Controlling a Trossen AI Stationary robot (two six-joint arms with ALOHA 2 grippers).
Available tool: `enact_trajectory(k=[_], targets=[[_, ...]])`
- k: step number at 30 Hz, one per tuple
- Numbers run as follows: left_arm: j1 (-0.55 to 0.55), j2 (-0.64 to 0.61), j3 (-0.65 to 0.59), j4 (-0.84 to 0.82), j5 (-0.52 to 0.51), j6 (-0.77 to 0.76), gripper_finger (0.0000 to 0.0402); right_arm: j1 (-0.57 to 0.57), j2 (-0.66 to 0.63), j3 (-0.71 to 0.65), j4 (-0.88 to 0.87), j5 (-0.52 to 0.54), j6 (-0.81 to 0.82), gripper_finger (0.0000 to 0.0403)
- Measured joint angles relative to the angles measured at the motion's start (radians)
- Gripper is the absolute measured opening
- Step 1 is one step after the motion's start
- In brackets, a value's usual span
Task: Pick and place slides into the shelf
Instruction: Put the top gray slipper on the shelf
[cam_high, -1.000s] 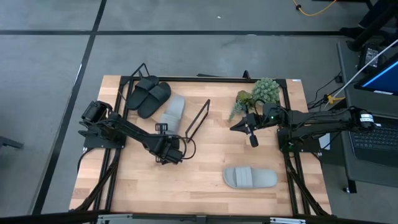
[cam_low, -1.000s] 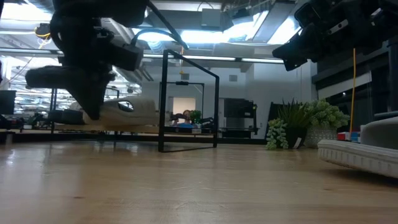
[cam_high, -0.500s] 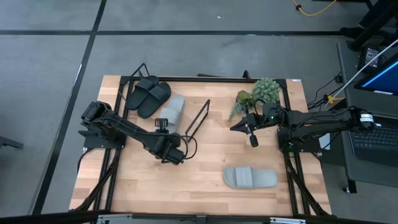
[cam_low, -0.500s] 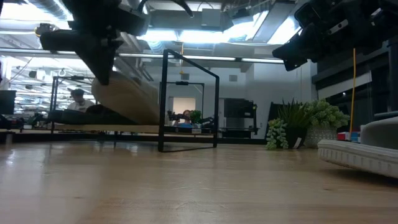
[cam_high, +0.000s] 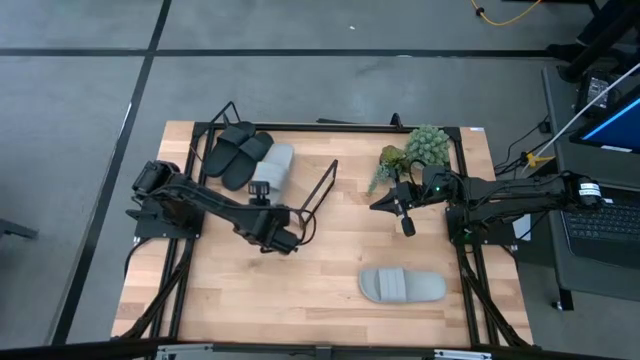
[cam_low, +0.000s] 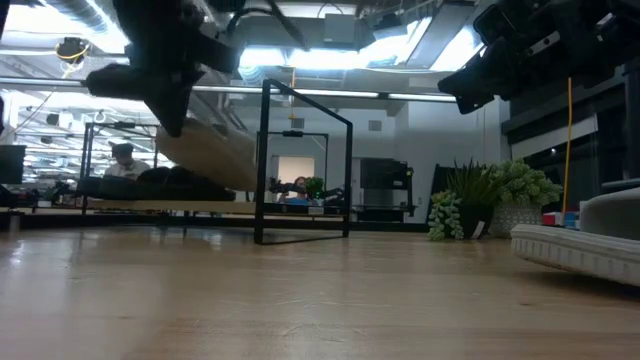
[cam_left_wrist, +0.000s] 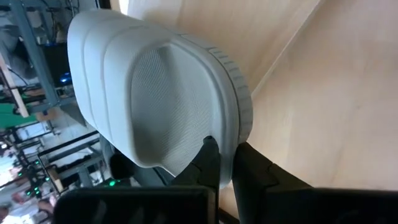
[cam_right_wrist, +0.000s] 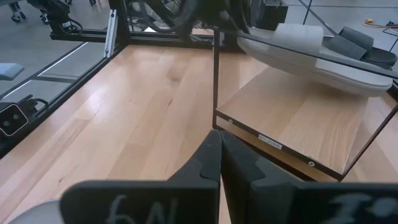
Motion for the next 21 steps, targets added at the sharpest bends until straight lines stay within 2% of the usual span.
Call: enact_trajectory(k=[11, 16, 21], targets=[[0.023, 0.0, -0.146, 0.061, -0.023, 0.04, 0.0012, 0.0, 0.0, 0.0, 0.0, 0.0, 0.0, 0.0006], [0.016, 0.0, -0.15, 0.078, -0.03, 0.029, 0.0012, 0.0, 0.0, 0.0, 0.0, 0.0, 0.0, 0.0006], [-0.011, 0.0, -0.127, 0.061, -0.089, 0.012, 0.0012, 0.0, 0.0, 0.0, 0.0, 0.0, 0.0, 0.0006]])
